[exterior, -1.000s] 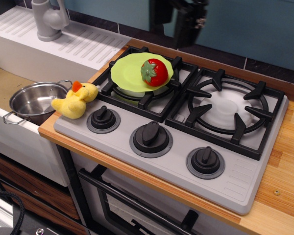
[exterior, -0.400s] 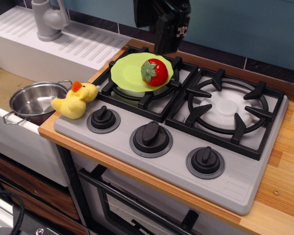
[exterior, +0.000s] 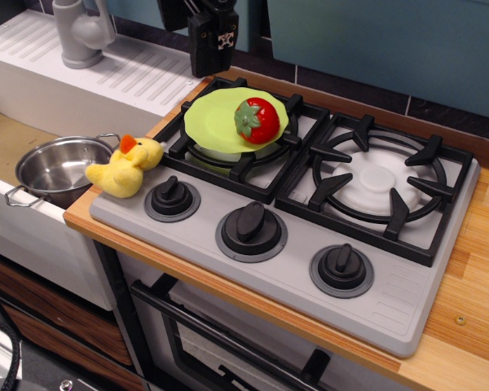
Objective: Put strawberry on plate and stuffedduck in pot or pan in sink
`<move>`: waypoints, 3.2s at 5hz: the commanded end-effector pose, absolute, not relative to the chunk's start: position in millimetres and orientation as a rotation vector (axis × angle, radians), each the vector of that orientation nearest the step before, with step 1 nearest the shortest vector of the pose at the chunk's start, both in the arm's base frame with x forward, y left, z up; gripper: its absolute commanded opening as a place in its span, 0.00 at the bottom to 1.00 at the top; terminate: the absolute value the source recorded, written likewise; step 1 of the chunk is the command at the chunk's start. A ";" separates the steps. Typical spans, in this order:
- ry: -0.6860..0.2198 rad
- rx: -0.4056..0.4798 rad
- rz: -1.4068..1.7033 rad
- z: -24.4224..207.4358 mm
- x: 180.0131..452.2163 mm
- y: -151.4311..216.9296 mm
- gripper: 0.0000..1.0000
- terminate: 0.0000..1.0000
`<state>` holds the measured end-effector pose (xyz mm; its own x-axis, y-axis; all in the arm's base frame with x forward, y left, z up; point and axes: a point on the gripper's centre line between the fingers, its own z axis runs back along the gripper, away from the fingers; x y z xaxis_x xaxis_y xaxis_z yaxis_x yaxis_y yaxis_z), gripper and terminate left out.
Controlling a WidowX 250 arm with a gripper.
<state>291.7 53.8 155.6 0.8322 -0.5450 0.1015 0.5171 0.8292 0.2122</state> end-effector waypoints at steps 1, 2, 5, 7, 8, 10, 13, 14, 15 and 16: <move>-0.299 0.228 -0.447 161.6 298.3 86.0 1.00 0.00; -0.297 0.259 -0.352 153.1 292.5 96.1 1.00 0.00; -0.266 0.219 -0.153 116.1 269.1 97.6 1.00 0.00; -0.341 0.184 -0.175 82.7 271.1 110.6 1.00 0.00; -0.367 0.181 -0.202 73.0 279.2 121.7 1.00 0.00; -0.397 0.191 -0.224 52.7 291.8 147.0 1.00 0.00; -0.328 0.193 -0.151 43.2 284.3 137.1 0.00 0.00; -0.300 0.198 -0.155 65.9 276.9 131.3 0.00 0.00; -0.262 0.191 -0.162 98.8 271.4 125.6 0.00 0.00; -0.234 0.199 -0.184 122.3 273.8 126.8 0.00 0.00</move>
<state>264.0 126.5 102.0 0.9665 -0.2003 0.1606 0.1724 0.9699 0.1721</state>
